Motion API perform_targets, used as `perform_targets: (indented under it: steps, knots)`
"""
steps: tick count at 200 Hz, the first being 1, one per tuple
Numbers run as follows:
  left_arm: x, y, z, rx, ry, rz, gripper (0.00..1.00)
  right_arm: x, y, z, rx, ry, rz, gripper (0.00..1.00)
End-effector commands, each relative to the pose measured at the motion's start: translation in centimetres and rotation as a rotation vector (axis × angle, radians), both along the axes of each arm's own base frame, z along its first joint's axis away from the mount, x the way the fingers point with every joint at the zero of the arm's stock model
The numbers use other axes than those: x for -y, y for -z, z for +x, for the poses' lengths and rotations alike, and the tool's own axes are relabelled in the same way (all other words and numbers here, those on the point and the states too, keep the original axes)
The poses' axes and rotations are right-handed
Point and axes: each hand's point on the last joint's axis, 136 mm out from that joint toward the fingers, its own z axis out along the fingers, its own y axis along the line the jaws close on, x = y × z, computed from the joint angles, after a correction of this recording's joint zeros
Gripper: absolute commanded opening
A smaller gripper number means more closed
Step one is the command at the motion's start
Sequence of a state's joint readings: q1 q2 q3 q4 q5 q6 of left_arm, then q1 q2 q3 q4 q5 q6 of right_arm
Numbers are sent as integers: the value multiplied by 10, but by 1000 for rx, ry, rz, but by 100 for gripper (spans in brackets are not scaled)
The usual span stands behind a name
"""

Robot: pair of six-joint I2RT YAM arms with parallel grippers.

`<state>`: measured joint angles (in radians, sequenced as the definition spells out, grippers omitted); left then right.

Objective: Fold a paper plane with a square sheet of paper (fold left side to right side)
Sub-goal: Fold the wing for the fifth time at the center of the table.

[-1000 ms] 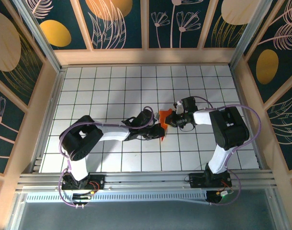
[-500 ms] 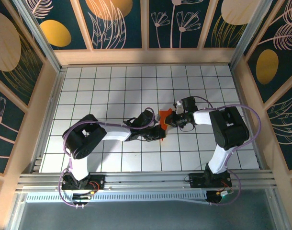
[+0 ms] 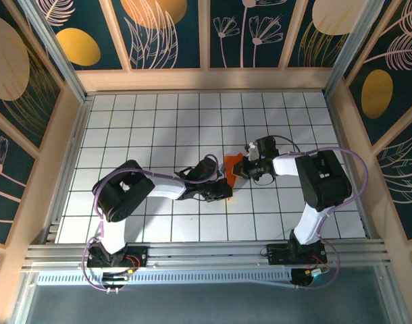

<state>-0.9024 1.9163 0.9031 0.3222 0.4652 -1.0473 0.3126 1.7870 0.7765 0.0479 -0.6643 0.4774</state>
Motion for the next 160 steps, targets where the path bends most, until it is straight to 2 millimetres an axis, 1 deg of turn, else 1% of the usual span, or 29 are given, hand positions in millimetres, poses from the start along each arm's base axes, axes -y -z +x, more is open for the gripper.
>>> perform_targets:
  steps: [1, 50, 160]
  knots:
    - [0, 9, -4, -26, 4, -5, 5, 21, 47, -28, -125, 14, -155, 0]
    - [0, 10, -4, -28, 4, -3, 5, 21, 47, -28, -127, 12, -158, 0]
    - [-3, 21, -6, -37, 9, 35, 5, 21, 47, -27, -126, 13, -157, 0]
